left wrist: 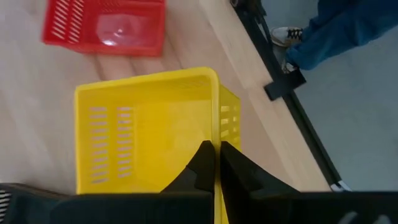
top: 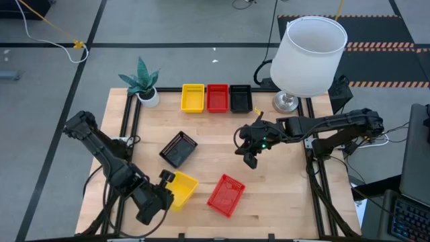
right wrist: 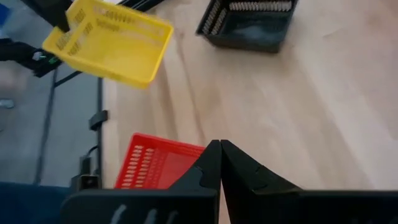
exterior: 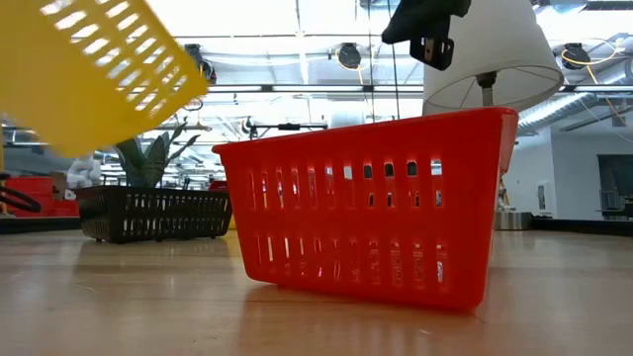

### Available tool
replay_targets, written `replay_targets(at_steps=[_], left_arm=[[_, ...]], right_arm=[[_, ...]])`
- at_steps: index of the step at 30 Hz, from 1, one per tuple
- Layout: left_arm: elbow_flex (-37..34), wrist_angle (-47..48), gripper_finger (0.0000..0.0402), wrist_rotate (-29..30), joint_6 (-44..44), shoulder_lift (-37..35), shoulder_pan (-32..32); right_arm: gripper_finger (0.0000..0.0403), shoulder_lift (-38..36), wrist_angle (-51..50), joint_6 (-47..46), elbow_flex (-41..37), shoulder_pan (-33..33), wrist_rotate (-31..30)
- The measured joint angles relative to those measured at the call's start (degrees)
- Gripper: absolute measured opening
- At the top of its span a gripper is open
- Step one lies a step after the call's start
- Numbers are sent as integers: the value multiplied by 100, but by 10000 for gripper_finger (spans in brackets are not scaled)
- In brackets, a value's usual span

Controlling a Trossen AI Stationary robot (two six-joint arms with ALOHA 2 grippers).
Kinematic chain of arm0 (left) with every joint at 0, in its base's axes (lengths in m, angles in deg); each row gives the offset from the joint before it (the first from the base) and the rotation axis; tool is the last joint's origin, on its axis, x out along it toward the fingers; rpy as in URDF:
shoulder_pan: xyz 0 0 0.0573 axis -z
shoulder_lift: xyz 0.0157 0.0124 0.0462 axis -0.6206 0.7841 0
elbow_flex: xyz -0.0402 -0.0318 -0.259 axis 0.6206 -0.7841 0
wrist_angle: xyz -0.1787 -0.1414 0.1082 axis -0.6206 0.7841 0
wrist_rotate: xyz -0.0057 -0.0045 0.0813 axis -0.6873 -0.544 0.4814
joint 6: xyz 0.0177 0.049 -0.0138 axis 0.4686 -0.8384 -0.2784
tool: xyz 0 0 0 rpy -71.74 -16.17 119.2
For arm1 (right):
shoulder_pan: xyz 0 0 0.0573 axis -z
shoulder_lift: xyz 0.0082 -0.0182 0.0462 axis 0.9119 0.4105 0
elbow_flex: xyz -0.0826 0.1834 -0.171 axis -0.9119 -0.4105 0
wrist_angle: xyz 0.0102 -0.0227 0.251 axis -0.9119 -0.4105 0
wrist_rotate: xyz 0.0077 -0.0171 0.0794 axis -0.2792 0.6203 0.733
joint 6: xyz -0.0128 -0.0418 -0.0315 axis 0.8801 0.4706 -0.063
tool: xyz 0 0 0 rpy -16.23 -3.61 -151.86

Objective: Stack baskets by color
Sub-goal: Stack the bottom yellow basket on the top yellow basket

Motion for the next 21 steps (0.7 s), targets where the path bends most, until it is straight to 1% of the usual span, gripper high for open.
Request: replay_targets(at_steps=[4,12,18,21], left_arm=[[281,279,7,82,-297,0,-218],[805,940,8,179,-802,-2,-774],[1088,1385,7,630,-1110,-2,-1273],[1188,1517,10,872,-1378,-2,-1588]], right_arm=[[0,0,0,-190,0,-45,207],[0,0,-2,-400,-2,-421,208],[0,0,-2,-428,-2,-706,-82],[0,-2,-4,-428,-4,-767,-102]])
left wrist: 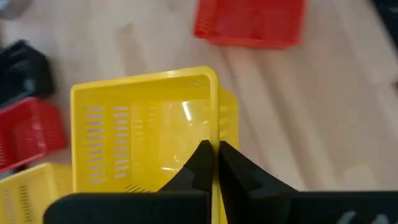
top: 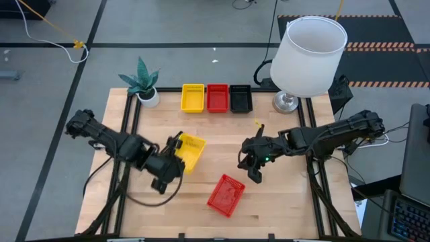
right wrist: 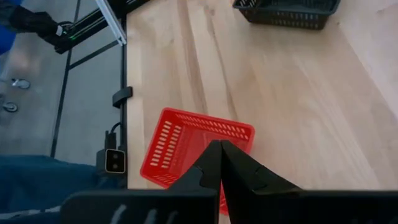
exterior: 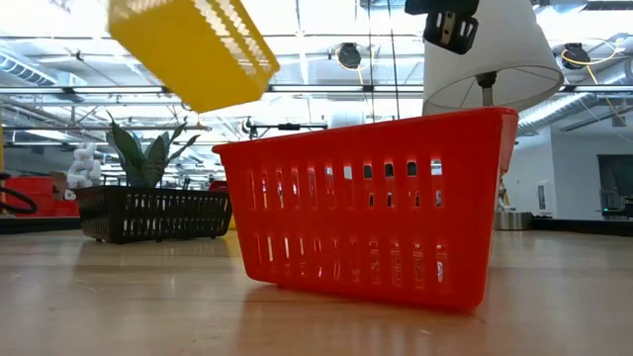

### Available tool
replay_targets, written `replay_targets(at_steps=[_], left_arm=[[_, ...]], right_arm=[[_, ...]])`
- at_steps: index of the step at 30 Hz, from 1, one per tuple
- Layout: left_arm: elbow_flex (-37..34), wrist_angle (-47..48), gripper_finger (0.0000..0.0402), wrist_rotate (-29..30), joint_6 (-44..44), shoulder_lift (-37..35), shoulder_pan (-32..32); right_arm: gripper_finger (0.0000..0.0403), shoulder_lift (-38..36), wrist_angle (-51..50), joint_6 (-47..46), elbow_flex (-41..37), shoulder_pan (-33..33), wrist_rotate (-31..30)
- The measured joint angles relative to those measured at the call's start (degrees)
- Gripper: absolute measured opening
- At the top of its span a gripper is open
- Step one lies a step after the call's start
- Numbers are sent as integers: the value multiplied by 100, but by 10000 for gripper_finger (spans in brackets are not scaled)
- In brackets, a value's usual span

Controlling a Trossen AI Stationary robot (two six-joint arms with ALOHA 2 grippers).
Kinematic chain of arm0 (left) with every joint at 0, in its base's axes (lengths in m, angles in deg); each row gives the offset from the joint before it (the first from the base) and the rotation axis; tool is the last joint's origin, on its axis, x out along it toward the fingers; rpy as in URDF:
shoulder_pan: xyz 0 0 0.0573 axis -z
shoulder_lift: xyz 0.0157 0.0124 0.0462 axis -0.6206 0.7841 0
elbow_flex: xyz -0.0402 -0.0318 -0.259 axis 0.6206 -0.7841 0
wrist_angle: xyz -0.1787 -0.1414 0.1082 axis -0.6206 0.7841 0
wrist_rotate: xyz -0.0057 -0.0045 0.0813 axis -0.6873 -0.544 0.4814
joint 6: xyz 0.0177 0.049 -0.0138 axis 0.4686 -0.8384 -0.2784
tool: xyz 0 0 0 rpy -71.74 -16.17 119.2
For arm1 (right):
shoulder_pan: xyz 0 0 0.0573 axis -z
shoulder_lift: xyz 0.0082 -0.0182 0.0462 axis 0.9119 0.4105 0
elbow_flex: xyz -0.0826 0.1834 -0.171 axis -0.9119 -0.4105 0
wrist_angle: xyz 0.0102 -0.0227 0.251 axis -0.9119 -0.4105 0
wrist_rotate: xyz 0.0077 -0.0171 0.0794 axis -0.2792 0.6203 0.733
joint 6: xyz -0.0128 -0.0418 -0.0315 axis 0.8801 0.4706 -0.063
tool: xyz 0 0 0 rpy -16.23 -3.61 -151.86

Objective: Stack baskets by color
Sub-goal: Stack the bottom yellow basket on the top yellow basket

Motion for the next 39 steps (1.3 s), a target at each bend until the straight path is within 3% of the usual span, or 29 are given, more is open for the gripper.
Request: replay_targets(at_steps=[13,20,25,33,39], left_arm=[[34,214,5,427,-1526,0,-1921],[34,24,15,441,-2197,0,-2981],[36,-444,7,426,-2616,0,-3524],[36,-1040,14,398,-3236,0,-4203],[36,-1165,6,4,-3446,39,-4833]], right_arm=[[0,-278,46,-146,-2,230,-53],[0,-800,-13,103,-2,448,-571],[0,-1193,-111,263,-2,630,-907],[0,-1463,-174,313,-2,901,-965],[0,-1467,-187,319,-2,940,-944]])
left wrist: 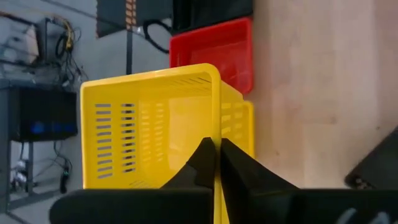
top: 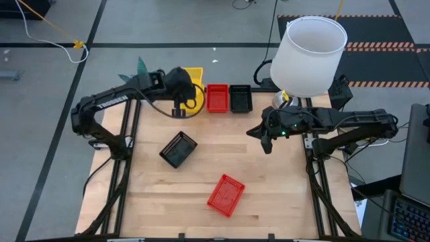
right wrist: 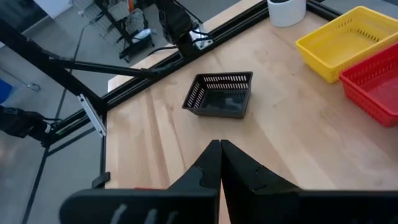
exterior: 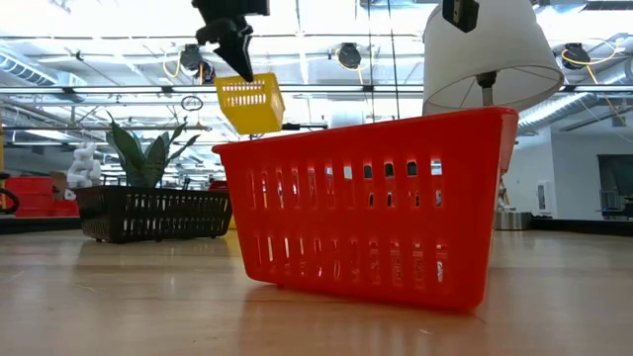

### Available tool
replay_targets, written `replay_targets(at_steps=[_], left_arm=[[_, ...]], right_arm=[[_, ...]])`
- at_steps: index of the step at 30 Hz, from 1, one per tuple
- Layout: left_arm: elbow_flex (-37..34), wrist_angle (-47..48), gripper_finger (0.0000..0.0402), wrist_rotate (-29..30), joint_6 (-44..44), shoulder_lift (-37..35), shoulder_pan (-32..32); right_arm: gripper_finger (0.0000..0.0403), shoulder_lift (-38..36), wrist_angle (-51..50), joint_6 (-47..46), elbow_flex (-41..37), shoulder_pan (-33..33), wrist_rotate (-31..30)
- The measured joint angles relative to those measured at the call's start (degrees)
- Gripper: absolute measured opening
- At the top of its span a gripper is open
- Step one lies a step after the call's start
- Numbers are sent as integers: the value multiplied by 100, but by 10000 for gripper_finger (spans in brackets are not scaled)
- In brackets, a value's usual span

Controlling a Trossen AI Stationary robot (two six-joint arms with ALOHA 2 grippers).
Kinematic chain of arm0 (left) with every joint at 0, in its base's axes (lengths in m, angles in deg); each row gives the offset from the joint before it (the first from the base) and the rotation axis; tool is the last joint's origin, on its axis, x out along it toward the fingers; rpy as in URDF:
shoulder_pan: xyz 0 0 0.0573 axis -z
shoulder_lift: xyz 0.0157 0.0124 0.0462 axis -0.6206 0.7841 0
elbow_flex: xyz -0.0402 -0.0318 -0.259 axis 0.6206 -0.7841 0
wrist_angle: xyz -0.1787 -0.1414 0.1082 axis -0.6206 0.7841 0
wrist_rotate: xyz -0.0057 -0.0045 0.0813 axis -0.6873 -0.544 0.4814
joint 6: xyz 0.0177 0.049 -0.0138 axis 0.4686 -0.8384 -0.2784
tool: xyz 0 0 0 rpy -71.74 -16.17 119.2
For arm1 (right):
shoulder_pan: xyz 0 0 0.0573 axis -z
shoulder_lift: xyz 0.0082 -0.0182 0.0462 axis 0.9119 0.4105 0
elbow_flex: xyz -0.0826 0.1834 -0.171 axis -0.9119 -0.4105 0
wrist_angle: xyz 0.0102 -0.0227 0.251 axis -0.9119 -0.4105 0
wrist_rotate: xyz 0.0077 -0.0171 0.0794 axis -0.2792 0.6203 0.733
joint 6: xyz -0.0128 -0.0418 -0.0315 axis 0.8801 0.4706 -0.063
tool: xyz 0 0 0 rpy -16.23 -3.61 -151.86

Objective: Stack baskets by color
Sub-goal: Stack the bottom yellow basket on the top yellow basket

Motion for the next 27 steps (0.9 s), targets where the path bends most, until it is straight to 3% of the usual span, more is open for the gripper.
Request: replay_targets(at_steps=[8,19,27], left_arm=[[-2,-34,7,-349,-298,516,-636],[-4,-287,9,-453,-578,1424,-844],[-7,-321,16,-786,-560,1496,-1205]], right_arm=[[0,2,-121,-7,0,-2,-102],[0,2,-258,-333,2,-2,-144],[0,2,-375,-529,2,-2,-144]])
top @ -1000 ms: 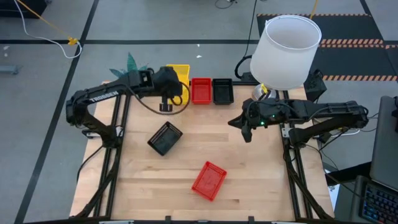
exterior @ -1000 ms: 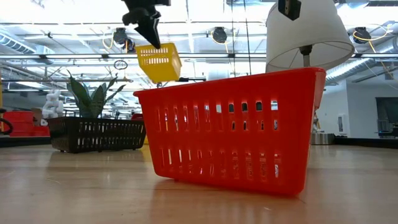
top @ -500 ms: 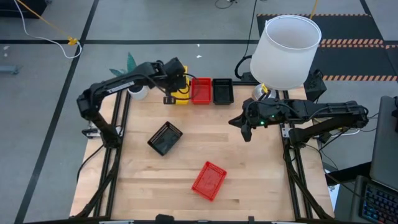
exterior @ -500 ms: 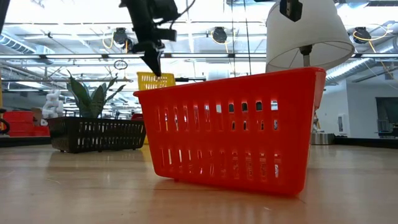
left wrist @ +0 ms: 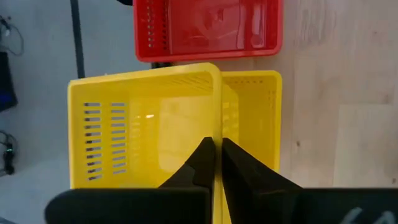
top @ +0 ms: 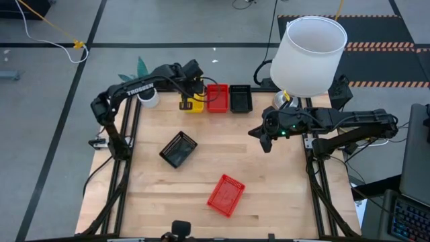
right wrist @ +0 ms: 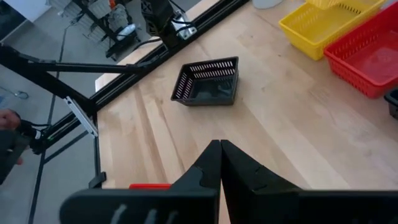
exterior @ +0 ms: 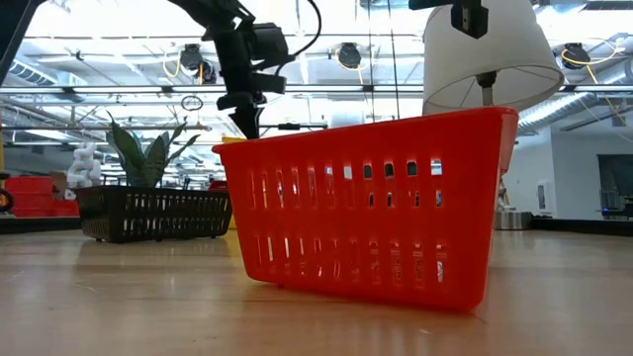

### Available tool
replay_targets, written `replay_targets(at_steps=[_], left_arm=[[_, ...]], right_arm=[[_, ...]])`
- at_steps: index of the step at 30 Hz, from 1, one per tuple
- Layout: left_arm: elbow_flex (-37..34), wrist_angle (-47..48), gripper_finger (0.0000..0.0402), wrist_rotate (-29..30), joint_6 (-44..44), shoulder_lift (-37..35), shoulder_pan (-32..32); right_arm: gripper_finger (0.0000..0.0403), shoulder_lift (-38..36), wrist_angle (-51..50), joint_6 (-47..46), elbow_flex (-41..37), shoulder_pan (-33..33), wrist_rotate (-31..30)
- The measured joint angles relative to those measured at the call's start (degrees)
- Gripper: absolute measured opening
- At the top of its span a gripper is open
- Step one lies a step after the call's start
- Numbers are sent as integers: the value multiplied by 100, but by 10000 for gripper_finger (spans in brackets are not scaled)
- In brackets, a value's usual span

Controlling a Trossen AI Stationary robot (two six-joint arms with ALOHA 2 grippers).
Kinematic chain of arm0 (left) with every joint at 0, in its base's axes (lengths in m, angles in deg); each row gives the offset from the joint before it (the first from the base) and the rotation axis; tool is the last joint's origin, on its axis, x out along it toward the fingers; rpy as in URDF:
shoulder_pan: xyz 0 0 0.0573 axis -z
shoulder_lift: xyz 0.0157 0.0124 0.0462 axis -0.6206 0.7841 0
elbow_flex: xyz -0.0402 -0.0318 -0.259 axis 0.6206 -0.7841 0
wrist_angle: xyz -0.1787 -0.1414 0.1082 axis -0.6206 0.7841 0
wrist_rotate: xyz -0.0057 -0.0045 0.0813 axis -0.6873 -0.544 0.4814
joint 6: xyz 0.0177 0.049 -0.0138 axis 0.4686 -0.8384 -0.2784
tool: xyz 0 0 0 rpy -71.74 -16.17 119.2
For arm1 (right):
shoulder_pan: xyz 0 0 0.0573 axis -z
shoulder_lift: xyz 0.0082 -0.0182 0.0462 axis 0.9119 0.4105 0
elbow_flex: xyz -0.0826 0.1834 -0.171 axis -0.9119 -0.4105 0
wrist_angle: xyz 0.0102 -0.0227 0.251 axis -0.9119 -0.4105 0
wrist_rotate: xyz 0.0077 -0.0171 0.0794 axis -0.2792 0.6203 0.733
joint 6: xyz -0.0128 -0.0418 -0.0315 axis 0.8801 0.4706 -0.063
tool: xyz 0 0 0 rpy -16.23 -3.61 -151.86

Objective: Stack baskets by color
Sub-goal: Stack the bottom yellow basket on the top yellow basket

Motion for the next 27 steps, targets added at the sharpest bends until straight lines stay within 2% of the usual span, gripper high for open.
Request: replay_targets(at_steps=[5,11,19,27], left_arm=[[0,-2,6,-448,11,2,-142],[-1,-118,17,-463,-35,2,-143],[-356,-356,8,-474,45,3,-129],[-665,-977,21,-455,21,-4,-59]], right_arm=[[0,0,-2,48,0,0,-115],[0,0,-3,120,0,0,-289],[0,0,-2,174,0,0,-286],[0,0,-2,185,0,0,-289]])
